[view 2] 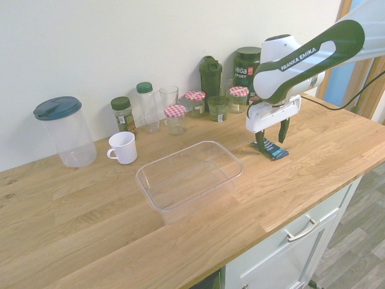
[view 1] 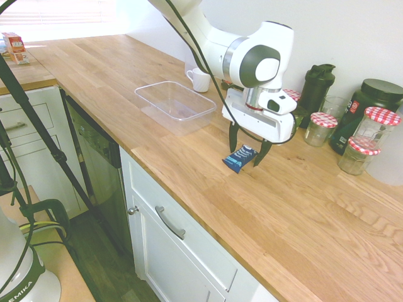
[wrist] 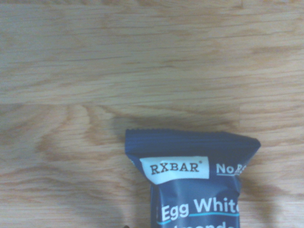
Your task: Put the protein bar into the container
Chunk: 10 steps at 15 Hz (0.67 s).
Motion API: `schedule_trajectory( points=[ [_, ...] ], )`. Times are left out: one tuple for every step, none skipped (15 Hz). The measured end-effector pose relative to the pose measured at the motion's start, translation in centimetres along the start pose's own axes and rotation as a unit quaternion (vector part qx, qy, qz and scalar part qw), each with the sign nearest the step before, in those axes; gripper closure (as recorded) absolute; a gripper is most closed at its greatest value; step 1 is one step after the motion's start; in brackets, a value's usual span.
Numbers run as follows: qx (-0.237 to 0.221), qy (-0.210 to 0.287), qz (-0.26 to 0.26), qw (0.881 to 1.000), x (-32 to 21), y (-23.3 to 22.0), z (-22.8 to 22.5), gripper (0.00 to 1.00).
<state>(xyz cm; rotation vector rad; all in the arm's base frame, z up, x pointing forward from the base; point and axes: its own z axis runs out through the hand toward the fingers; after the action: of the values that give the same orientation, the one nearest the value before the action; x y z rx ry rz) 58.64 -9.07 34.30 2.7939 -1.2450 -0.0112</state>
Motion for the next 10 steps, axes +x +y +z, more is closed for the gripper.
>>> schedule_trajectory(
  points=[
    [-0.001, 0.0, -0.001, 1.0, 0.16, 0.05, 0.14, 0.0],
    [-0.001, 0.0, -0.002, 1.0, 0.25, 0.06, 0.24, 0.0],
    [-0.001, -0.001, -0.004, 1.0, 0.26, 0.02, 0.34, 0.0],
    [-0.002, -0.001, -0.006, 1.0, 0.15, -0.14, 0.45, 1.0],
    [-0.003, -0.002, -0.009, 1.0, 0.0, -0.34, 0.59, 1.0],
    [-0.002, -0.002, -0.01, 1.0, -0.09, -0.51, 0.63, 1.0],
    [-0.002, -0.001, -0.011, 1.0, -0.09, -0.54, 0.64, 1.0],
    [-0.001, -0.002, -0.012, 1.0, -0.06, -0.52, 0.65, 1.0],
    [0.0, -0.002, -0.014, 1.0, -0.01, -0.48, 0.67, 1.0],
    [0.001, -0.002, -0.016, 1.0, 0.03, -0.46, 0.68, 1.0]
  ],
)
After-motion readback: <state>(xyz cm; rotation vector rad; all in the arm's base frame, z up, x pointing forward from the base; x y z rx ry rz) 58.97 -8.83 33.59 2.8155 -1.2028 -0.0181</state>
